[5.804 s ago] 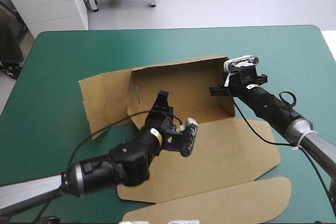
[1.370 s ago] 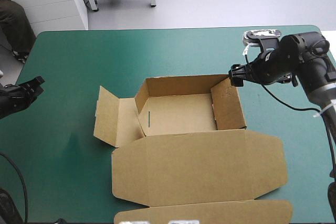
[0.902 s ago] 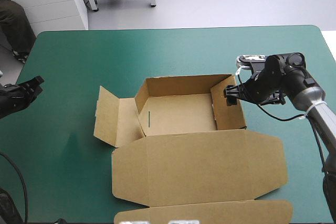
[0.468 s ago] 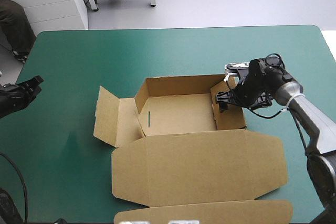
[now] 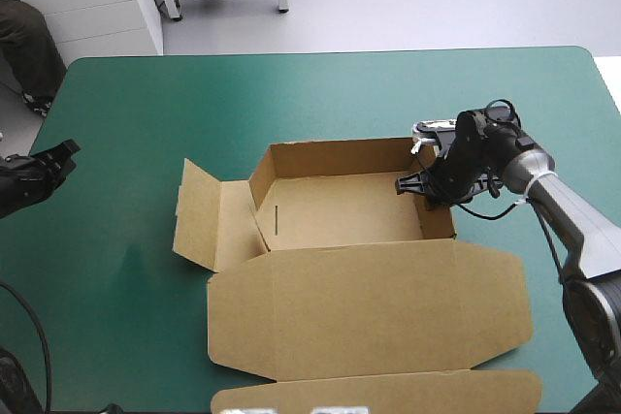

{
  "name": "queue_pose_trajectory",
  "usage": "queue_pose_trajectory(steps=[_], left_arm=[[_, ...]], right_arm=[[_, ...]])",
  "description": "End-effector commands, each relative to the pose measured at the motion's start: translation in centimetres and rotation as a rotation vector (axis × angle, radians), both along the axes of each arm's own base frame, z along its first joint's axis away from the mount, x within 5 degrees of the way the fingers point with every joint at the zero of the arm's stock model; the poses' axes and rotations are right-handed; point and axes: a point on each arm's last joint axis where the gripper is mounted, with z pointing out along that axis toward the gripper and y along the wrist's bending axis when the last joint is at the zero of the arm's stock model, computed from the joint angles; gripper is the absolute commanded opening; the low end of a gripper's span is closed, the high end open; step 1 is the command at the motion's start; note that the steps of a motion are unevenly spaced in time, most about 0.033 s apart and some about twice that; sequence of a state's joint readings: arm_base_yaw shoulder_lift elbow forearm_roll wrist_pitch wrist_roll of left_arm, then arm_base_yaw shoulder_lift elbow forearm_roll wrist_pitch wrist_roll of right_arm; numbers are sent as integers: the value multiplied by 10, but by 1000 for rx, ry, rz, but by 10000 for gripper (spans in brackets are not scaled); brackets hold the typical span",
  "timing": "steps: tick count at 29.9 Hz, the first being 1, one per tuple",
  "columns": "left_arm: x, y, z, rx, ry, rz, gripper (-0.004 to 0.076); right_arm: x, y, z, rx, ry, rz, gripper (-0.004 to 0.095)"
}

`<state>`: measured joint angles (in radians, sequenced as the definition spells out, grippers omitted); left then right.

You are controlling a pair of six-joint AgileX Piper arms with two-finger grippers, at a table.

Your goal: Fold the box

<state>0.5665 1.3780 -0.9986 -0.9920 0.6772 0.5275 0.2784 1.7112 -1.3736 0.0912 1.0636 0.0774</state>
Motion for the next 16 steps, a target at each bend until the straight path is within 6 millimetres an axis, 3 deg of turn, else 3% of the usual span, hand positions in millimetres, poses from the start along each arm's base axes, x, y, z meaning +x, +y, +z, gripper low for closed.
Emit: queue_pose_trajectory(steps=[1,7,11,16], left_arm=[[-2,-2,21,6,-80,20,-10],[-2,-2,21,35,-83,2,-10],[-3,-2,20,48,-72,-7,-10],[-4,-1,19,58,-65,-8,-10]], right_arm=[[-1,-2,25,13,-84,4,2],[2,-1,53,18,-133,29,-1],[-3,-3,91,37,-214,38,-1],[-24,-8,144,67,-343,53,-1]])
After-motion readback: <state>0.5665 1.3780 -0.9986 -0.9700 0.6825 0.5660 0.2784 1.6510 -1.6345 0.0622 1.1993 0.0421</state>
